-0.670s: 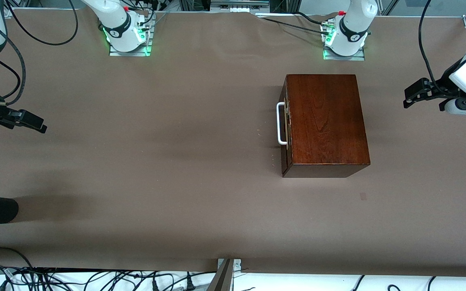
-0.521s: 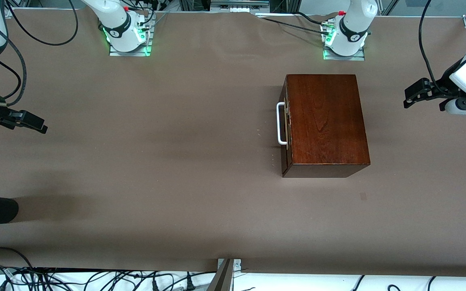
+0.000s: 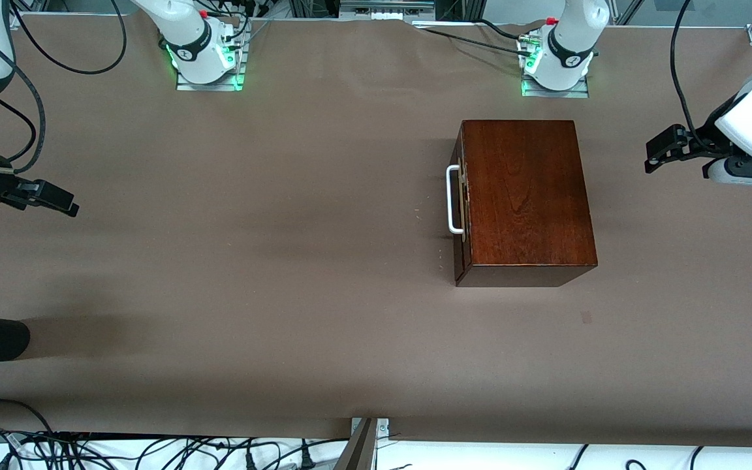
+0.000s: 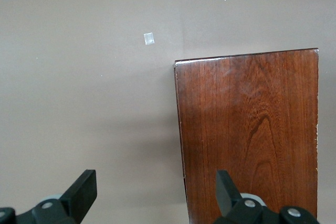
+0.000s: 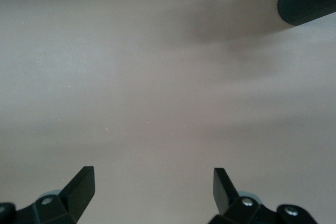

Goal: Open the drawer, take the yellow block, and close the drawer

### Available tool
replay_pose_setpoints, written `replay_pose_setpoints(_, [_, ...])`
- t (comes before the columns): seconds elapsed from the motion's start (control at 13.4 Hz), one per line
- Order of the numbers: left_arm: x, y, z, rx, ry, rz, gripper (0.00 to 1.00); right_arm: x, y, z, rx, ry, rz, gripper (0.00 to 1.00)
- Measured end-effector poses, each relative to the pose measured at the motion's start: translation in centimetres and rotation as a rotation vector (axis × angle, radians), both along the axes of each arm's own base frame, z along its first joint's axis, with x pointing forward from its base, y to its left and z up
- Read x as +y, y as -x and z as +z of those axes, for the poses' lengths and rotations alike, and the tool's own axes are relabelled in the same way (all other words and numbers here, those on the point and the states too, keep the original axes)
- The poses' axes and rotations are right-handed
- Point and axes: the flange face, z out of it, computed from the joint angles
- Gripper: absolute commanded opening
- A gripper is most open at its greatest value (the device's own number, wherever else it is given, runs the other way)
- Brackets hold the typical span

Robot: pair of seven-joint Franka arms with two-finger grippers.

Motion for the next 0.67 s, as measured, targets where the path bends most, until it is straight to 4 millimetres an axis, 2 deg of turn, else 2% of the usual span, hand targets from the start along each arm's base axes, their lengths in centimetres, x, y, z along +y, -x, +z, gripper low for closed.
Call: replay_pose_setpoints(0.67, [-0.16,0.01,0.01,0.0,0.0,-0.003,1.0,0.15,-0.21,-0.71,0.013,0.0,0.002,1.0])
